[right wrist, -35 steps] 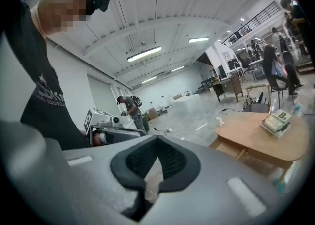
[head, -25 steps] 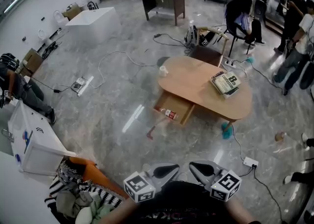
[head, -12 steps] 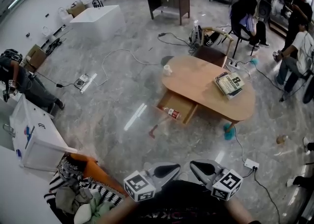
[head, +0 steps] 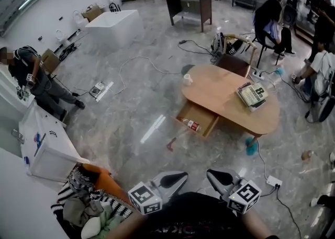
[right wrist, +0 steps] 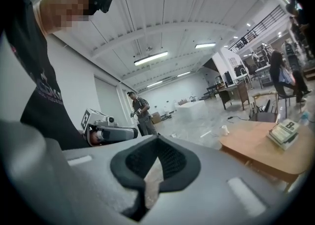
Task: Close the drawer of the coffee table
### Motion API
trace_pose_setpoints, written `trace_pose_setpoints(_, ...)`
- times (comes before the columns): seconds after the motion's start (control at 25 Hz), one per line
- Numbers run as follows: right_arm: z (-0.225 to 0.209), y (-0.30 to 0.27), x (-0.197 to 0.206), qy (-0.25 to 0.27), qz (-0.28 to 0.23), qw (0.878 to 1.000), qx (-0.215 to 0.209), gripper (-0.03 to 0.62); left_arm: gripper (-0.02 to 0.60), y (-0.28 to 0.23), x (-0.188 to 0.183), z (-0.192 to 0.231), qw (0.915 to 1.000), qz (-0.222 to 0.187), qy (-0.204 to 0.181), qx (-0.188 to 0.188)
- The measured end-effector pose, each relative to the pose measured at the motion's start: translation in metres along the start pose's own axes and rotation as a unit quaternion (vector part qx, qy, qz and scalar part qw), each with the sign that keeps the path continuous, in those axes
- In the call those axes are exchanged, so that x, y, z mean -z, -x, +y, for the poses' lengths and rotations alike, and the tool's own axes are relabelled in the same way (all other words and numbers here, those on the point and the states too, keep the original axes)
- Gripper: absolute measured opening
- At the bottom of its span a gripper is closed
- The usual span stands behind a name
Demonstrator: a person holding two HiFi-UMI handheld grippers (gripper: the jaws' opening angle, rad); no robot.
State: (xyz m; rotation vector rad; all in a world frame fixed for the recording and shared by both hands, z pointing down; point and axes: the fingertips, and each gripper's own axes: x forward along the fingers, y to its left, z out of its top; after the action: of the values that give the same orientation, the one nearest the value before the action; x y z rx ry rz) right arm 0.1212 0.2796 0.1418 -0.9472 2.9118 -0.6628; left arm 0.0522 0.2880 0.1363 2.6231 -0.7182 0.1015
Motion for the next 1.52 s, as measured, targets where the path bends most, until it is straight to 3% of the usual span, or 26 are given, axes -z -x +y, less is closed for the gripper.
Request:
trace_pose_setpoints(0.16, -0.002, -0.004, 0.003, 0.018, 0.012, 1.0, 0.009, -0.002, 0.0, 0.008, 0.001, 0.008, 1.0, 0.003, 0.003, -0.009)
trace_pose_setpoints(0.36, -0.008, 0.002, -0.004, -0.012, -0.013, 1.0, 0.01, -0.002, 0.0, 0.007, 0.0, 0.011, 0.9997, 0.003, 0.004, -0.024)
trace_pose_setpoints(0.76, -0.049, 0.005, -0.011, -0.025, -0.026, 0.998, 0.056, -0.002, 0.0, -0.007, -0.005, 0.042, 0.9994, 0.021, -0.002, -0.028)
trace_pose_setpoints(1.0, -0.075, -0.044, -0.014, -0.029, -0.024, 0.994, 0.099, -0.002, 0.0, -0.011, -0.026, 0.113, 0.9997, 0.021, -0.011, -0.001)
trace_pose_setpoints(1.24, -0.101, -0.113, -0.031, -0.035, -0.031, 0.985, 0.165, -0.002, 0.0, 0.0, -0.055, 0.2, 0.998, 0.045, -0.02, 0.039)
trace_pose_setpoints(1.52, -0.11, -0.188, -0.05, -0.037, -0.035, 0.976, 0.211, -0.002, 0.0, 0.016, -0.088, 0.303, 0.9969, 0.048, -0.024, 0.057)
